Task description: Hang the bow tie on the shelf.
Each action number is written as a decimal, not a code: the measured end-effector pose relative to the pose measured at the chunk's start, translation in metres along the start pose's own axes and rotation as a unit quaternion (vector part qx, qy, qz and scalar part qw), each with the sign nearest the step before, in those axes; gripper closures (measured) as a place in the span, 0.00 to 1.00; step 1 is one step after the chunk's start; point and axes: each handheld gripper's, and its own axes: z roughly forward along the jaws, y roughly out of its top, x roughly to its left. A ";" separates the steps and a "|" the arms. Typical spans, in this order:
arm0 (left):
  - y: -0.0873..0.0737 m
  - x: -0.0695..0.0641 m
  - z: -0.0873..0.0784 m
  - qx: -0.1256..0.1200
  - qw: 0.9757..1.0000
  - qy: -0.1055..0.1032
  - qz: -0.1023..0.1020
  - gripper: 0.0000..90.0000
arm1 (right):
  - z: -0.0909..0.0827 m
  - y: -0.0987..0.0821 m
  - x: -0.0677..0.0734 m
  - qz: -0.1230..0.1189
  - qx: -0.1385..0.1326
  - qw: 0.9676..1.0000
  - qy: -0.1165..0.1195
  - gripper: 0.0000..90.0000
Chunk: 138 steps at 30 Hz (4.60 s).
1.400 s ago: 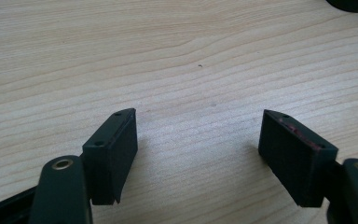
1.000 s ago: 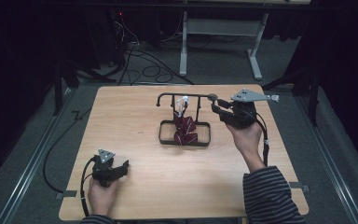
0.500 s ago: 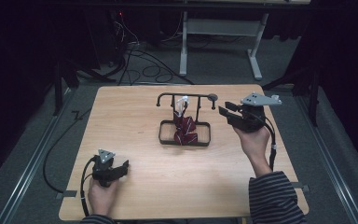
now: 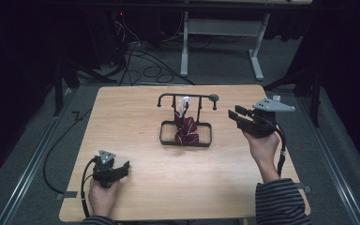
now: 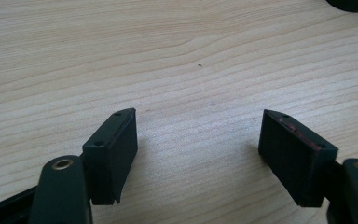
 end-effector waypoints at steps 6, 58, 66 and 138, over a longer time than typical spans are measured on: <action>0.000 0.000 0.000 0.001 1.000 0.000 0.000 0.32 | -0.009 -0.008 -0.006 0.010 -0.005 1.000 -0.007 0.72; 0.000 0.000 0.000 0.000 1.000 0.001 0.000 0.32 | -0.047 -0.079 -0.024 0.071 0.003 0.997 -0.033 0.70; 0.000 0.000 0.000 0.000 1.000 0.001 0.000 0.32 | -0.047 -0.089 -0.023 0.080 0.008 0.996 -0.031 0.70; 0.000 -0.001 0.000 0.000 1.000 0.000 0.000 0.32 | 0.025 -0.170 0.011 0.031 0.166 0.983 -0.076 0.50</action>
